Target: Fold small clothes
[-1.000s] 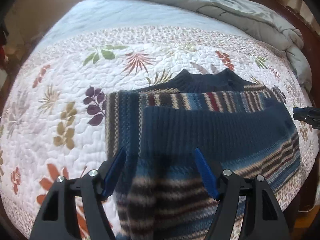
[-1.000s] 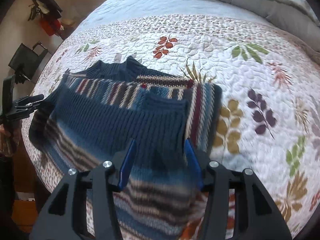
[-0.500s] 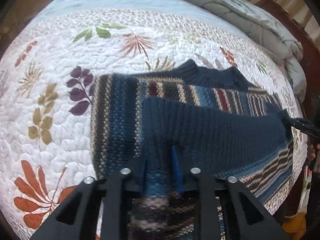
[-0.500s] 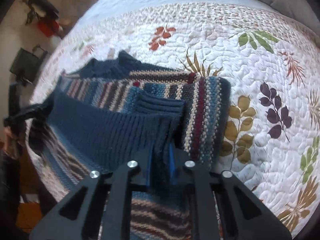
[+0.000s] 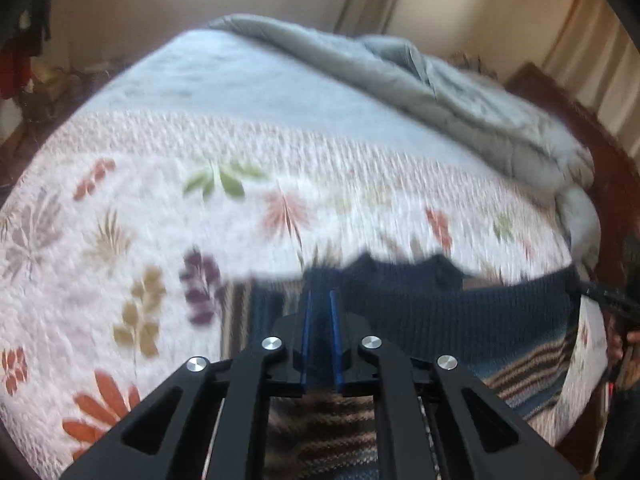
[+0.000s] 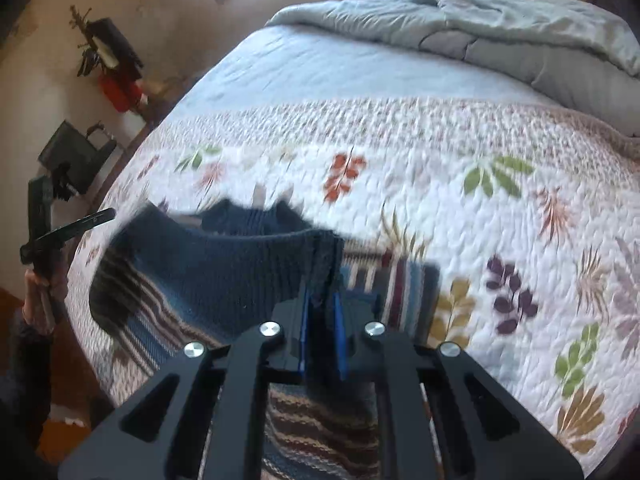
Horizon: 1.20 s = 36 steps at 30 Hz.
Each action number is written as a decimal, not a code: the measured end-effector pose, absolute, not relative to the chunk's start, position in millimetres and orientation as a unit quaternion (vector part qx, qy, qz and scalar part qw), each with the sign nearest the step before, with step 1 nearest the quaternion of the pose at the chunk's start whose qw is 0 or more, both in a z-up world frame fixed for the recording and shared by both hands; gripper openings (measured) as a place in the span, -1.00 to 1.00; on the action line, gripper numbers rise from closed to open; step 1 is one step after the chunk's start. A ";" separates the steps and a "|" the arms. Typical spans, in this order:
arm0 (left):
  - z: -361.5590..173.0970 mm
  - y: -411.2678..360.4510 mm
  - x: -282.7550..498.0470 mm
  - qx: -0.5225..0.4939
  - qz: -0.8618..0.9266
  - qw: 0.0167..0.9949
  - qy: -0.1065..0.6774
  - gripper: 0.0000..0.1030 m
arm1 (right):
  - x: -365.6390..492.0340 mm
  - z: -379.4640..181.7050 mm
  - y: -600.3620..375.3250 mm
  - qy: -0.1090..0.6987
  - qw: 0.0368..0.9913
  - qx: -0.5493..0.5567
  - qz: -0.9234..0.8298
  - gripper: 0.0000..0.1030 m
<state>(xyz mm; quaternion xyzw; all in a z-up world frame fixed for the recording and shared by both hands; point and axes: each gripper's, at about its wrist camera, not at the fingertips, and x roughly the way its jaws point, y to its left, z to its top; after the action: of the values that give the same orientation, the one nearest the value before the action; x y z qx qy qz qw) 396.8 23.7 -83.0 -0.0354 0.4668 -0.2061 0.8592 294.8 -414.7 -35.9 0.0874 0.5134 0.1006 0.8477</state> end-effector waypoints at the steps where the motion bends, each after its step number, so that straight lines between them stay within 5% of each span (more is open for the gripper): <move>1: -80.8 24.8 408.4 -0.039 -0.193 0.865 0.461 -0.83 | 303.1 -36.4 -416.0 0.511 0.850 0.086 0.093 -0.82; 7: -113.1 13.2 440.4 -0.027 -0.205 0.824 0.528 -0.80 | 358.7 -75.4 -431.9 0.540 0.833 0.106 0.058 -0.82; 11: -144.9 1.6 434.2 0.016 -0.195 0.804 0.562 0.02 | 367.3 -131.3 -438.1 0.593 0.796 0.115 0.035 -0.81; 17: -172.3 -21.3 440.5 0.041 -0.215 0.781 0.585 0.20 | 359.5 -156.7 -442.4 0.604 0.784 0.137 0.036 -0.79; 19: -177.8 -30.2 441.6 0.045 -0.223 0.774 0.591 0.14 | 358.1 -154.5 -441.7 0.601 0.786 0.139 0.038 -0.79; 21: -183.4 -36.9 439.3 0.042 -0.238 0.761 0.602 -0.60 | 356.0 -151.3 -441.9 0.601 0.787 0.135 0.040 -0.79; 22: -188.4 -40.0 437.6 0.040 -0.244 0.751 0.613 -0.77 | 354.4 -149.6 -441.0 0.600 0.788 0.132 0.041 -0.79; 36: -159.1 -15.5 443.8 -0.010 -0.181 0.831 0.526 -0.88 | 383.8 -125.8 -456.3 0.545 0.818 0.180 0.043 -0.80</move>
<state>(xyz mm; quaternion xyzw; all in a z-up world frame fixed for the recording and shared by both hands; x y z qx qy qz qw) 443.8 -15.5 -159.1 -0.0095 0.5256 -0.1815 0.8311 383.8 -456.3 -125.8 0.1801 0.5451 0.0430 0.8176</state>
